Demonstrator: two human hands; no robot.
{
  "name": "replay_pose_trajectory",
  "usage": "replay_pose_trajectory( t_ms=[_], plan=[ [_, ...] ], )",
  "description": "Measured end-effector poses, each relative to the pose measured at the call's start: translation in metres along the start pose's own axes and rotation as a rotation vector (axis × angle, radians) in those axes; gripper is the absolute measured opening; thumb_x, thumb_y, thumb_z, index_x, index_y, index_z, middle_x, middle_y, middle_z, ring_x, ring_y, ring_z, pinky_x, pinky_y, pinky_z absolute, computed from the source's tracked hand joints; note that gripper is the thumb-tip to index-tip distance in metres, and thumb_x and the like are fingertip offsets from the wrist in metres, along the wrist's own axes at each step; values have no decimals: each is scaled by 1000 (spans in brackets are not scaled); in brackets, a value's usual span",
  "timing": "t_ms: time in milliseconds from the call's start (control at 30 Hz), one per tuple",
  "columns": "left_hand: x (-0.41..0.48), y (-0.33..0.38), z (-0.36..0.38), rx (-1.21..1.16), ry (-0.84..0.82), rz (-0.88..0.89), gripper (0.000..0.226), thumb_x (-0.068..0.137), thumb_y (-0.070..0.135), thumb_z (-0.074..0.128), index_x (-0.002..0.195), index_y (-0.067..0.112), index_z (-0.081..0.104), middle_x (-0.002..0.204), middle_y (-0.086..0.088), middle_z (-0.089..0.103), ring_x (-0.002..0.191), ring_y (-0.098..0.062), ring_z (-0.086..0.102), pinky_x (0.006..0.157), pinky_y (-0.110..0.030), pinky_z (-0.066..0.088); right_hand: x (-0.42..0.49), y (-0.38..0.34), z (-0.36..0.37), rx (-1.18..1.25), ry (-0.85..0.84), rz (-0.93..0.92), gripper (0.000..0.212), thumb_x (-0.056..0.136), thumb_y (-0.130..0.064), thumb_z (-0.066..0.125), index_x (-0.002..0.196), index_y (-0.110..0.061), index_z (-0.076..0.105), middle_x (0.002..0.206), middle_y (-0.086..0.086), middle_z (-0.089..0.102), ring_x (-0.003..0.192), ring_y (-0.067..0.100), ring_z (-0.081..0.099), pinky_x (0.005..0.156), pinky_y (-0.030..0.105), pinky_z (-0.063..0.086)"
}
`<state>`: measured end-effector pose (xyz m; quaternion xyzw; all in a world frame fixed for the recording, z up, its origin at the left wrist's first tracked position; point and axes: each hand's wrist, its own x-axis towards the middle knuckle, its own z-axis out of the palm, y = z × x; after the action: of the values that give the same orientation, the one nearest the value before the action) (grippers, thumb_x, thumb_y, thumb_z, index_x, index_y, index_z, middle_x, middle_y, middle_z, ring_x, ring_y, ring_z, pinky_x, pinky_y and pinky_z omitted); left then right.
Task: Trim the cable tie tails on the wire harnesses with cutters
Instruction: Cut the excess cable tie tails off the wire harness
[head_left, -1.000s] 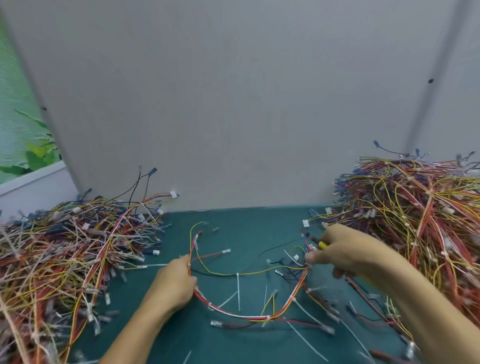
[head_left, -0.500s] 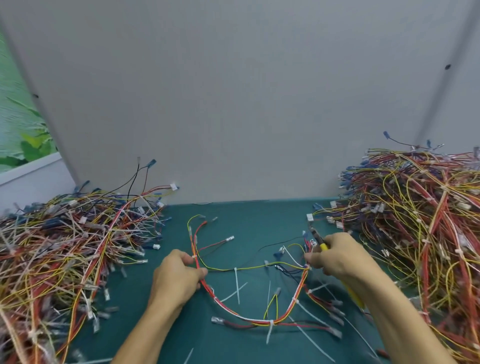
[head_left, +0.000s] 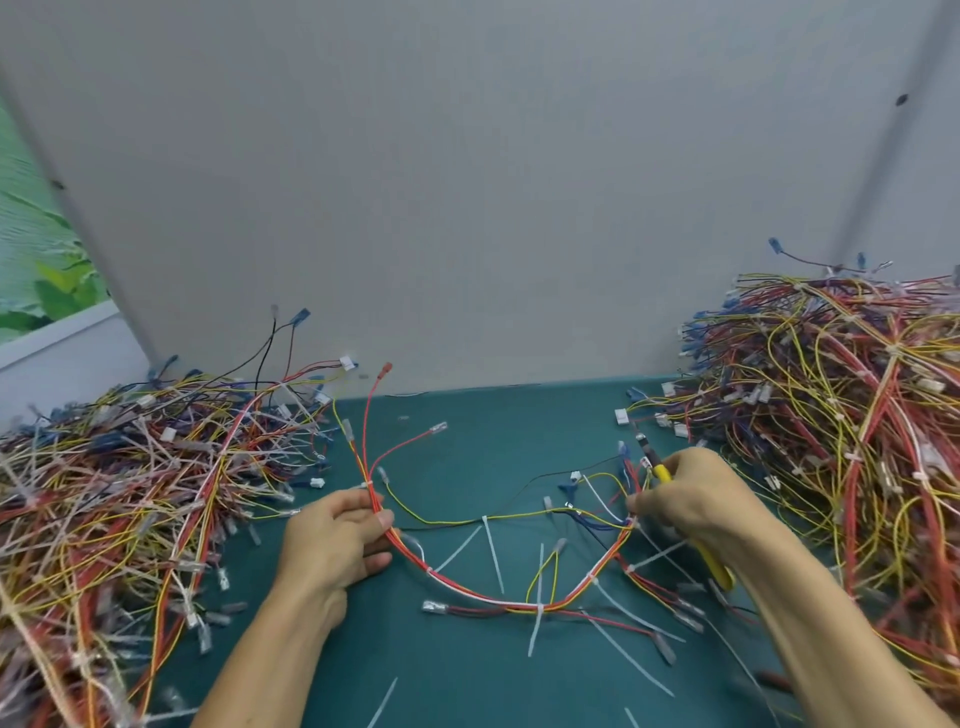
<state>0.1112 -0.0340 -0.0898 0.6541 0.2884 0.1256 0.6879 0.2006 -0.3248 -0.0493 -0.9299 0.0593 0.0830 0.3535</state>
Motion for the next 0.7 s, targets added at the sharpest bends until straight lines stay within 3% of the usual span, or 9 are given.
replay_pose_trajectory(
  t_ms=[167,400,567,700],
  plan=[
    [2,-2,0,2,-9,7,16,84,-6,65,90,7,60,57,-2,69,51,-17,68,49,-26,50,0,3,0,-27,-18,5,26,72,-25,84,76,-4,69,74,11,70,73,25,65,72,35,52],
    [5,-5,0,-6,-4,14,15,83,-7,65,90,6,60,55,1,67,48,-16,67,46,-23,50,-1,6,-12,16,-54,-26,46,70,-40,85,81,0,65,68,8,62,63,20,55,65,31,44],
    [5,-6,-1,-8,-3,12,15,83,-8,65,90,5,60,53,1,66,45,-14,65,43,-22,50,-2,5,-18,-40,-116,-66,39,73,-41,82,80,-7,65,76,8,71,67,19,61,71,34,50],
    [6,-6,-1,0,0,18,15,83,-8,65,89,5,61,52,2,66,45,-13,65,46,-24,51,-2,3,-4,-53,-165,-74,33,71,-36,85,76,-11,64,66,2,69,61,16,60,68,31,49]
  ],
)
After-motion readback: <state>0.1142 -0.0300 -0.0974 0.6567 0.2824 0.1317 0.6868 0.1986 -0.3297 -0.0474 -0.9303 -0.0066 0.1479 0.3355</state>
